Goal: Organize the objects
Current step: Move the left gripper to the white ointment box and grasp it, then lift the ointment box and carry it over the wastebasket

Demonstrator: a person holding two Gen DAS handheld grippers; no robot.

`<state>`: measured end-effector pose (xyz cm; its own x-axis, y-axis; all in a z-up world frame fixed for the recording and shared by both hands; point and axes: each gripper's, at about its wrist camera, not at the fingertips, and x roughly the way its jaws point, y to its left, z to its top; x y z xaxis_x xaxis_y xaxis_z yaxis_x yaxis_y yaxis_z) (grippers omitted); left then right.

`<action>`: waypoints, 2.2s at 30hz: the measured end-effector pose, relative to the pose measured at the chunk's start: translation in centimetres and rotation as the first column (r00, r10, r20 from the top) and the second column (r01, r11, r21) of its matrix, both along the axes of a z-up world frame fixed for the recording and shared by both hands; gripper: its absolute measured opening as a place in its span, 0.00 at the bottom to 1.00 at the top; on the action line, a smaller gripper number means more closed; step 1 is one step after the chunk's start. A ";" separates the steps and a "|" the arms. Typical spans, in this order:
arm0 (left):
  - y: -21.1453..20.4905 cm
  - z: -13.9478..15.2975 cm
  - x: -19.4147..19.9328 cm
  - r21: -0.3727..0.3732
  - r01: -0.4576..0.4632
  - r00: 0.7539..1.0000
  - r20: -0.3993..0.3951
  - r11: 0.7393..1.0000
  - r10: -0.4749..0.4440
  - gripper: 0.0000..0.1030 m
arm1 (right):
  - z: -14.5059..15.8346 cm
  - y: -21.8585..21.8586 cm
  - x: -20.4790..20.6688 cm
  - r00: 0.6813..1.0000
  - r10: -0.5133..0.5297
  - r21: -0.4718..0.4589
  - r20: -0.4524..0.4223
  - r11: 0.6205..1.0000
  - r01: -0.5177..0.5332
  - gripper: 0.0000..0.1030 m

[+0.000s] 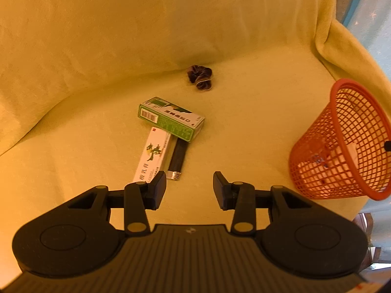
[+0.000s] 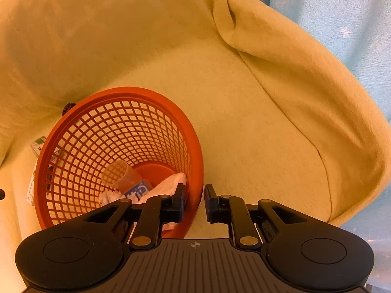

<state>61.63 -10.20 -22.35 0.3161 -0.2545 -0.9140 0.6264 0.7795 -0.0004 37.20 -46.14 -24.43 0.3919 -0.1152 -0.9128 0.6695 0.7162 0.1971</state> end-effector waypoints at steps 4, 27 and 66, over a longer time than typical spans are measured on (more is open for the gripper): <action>0.1 -0.5 1.0 0.016 -0.002 1.000 -0.001 1.000 0.002 0.35 | -0.3 -0.9 0.4 1.000 0.014 0.010 0.011 1.000 -0.015 0.12; 1.6 -6.4 5.1 0.080 0.061 0.998 -0.017 0.995 -0.060 0.38 | -0.5 -1.3 1.4 0.973 0.232 0.057 -0.012 0.971 -0.231 0.11; 1.9 -5.4 3.7 0.042 0.003 1.000 -0.012 0.999 -0.002 0.31 | 0.5 0.6 -0.6 0.998 0.065 0.119 -0.021 0.991 -0.062 0.11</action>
